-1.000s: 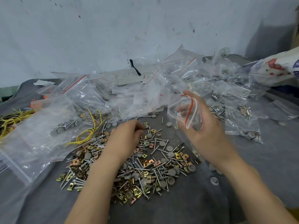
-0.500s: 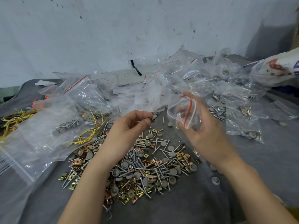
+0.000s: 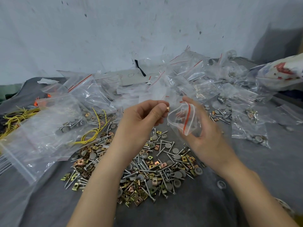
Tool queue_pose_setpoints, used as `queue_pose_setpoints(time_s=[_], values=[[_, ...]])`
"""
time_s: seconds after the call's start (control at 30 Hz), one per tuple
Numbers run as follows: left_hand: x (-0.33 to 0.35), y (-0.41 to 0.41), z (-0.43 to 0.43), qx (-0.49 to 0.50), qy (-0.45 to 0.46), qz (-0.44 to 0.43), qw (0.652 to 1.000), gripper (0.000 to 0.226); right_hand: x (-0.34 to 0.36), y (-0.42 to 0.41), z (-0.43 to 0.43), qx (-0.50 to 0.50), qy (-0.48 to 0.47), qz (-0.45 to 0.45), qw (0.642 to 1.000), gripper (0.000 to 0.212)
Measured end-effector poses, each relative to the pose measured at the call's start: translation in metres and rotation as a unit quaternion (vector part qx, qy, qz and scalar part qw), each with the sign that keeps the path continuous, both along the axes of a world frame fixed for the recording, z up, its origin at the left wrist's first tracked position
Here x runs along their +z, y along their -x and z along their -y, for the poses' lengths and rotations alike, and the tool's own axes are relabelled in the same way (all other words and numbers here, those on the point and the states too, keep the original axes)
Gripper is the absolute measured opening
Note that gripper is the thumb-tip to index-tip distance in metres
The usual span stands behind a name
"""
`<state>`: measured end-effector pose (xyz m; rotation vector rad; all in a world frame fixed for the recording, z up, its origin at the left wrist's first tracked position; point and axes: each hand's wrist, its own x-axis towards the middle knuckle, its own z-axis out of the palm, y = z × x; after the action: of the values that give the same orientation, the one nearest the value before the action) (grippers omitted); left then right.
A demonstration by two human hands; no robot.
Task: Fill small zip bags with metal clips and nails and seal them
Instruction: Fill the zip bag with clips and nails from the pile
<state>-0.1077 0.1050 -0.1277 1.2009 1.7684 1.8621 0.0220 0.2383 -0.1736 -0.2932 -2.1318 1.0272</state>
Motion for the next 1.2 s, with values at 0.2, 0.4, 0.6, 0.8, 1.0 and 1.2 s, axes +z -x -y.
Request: queue_pose_setpoints(time_s=[0.2,0.4,0.6,0.8,1.0,1.2], values=[[0.001,-0.009,-0.008,0.045,-0.004,-0.115,0.992,0.010,-0.002,0.003,0.002,-0.001,-0.024,0.002,1.000,0.063],[0.007,-0.009,-0.006,0.094,-0.001,-0.220,0.971,0.016,-0.004,0.001,0.000,0.000,-0.006,0.011,1.000,0.066],[-0.008,0.030,0.002,0.212,0.056,-0.112,0.969,0.015,-0.004,-0.005,-0.004,-0.005,0.011,0.009,1.000,0.063],[-0.052,0.034,-0.028,0.144,0.306,-0.283,0.897,0.026,-0.004,-0.010,-0.012,-0.022,0.026,-0.018,0.999,0.065],[-0.073,0.028,-0.050,0.092,0.397,-0.383,0.829,0.039,-0.001,-0.014,-0.014,-0.022,0.038,-0.026,0.999,0.064],[-0.069,0.024,-0.051,0.109,0.424,-0.400,0.805,0.037,0.001,-0.017,-0.016,-0.007,0.051,-0.034,0.998,0.063]])
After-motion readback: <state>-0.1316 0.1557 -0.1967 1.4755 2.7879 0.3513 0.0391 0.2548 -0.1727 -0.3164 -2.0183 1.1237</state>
